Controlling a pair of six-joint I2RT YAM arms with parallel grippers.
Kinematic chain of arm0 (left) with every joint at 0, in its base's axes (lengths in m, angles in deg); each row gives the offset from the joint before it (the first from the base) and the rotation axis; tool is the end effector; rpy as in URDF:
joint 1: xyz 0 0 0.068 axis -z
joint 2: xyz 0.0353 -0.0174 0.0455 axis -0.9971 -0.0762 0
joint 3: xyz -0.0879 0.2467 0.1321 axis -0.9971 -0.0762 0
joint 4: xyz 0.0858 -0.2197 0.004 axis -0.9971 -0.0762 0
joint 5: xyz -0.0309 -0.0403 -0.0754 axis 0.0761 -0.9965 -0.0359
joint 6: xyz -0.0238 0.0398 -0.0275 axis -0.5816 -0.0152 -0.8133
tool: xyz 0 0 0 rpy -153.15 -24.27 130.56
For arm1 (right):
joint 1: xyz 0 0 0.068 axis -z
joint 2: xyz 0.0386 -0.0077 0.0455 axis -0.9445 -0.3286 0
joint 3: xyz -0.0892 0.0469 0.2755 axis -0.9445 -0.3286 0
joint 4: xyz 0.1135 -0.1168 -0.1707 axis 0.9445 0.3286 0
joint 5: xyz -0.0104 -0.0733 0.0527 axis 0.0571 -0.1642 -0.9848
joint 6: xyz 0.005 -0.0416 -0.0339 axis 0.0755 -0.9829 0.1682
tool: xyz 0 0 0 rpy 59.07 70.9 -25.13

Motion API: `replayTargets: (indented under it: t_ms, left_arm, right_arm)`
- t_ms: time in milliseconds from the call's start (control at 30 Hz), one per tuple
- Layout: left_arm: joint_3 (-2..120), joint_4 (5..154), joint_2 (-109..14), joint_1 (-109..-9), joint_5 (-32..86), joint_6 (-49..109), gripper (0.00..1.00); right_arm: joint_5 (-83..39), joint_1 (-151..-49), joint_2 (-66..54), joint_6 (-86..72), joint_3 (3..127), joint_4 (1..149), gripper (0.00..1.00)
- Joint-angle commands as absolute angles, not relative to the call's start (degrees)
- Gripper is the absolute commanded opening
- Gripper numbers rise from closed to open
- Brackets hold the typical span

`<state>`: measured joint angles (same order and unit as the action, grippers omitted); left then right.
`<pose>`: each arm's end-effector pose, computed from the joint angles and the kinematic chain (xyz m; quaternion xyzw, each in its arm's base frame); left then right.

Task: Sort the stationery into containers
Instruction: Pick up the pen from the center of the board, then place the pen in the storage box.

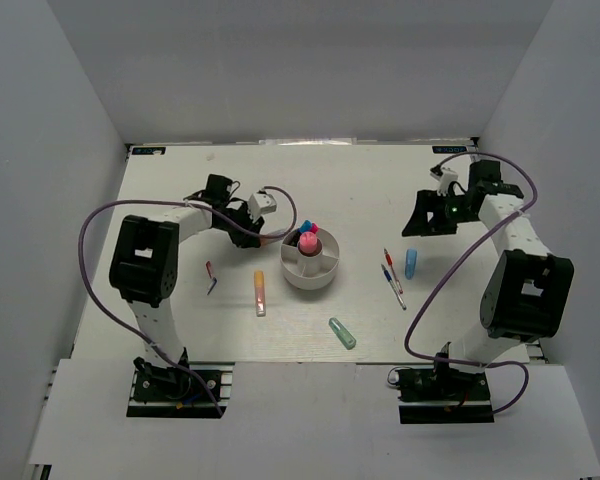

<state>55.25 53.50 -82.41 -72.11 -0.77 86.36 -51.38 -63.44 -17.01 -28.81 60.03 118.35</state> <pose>0.3474 -0.1053 0.1884 0.5109 0.7787 -0.2389 0.2749 0.2976 -0.0170 0.2813 -0.1274 0.9206 0.2636 0.2583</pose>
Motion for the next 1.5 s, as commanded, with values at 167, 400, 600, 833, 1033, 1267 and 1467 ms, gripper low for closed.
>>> replayTargets:
  t_ms: [167,400,600,833,1033,1267,1467]
  left_arm:
    - [59.6,52.7,-72.9,-74.8,1.7,70.8,0.0]
    - [65.8,46.5,-67.7,-75.4,-1.6,57.8,0.0]
    - [70.9,37.9,-65.6,-74.2,-8.6,49.1,0.0]
    - [72.4,32.7,-65.8,-74.2,-11.9,39.8,0.0]
    - [70.5,33.7,-64.5,-74.2,-8.7,31.3,0.0]
    - [67.9,34.6,-62.2,-74.2,-10.8,26.3,0.0]
    - [66.9,34.5,-60.7,-74.2,-15.0,26.2,0.0]
  right_arm:
    - [-49.3,-63.5,-8.5,-30.8,64.1,109.1,0.75]
    - [-48.9,-65.6,2.3,-37.1,61.2,99.0,0.75]
    - [-46.6,-75.3,11.1,-47.5,56.7,89.7,0.69]
    - [-39.0,-93.0,10.4,-65.8,56.0,86.8,0.64]
    - [-26.0,-109.6,4.7,-80.3,57.4,85.3,0.63]
    - [-21.1,-119.4,1.4,-87.7,53.2,78.3,0.59]
    - [-19.4,-122.5,-0.6,-89.3,50.5,72.1,0.58]
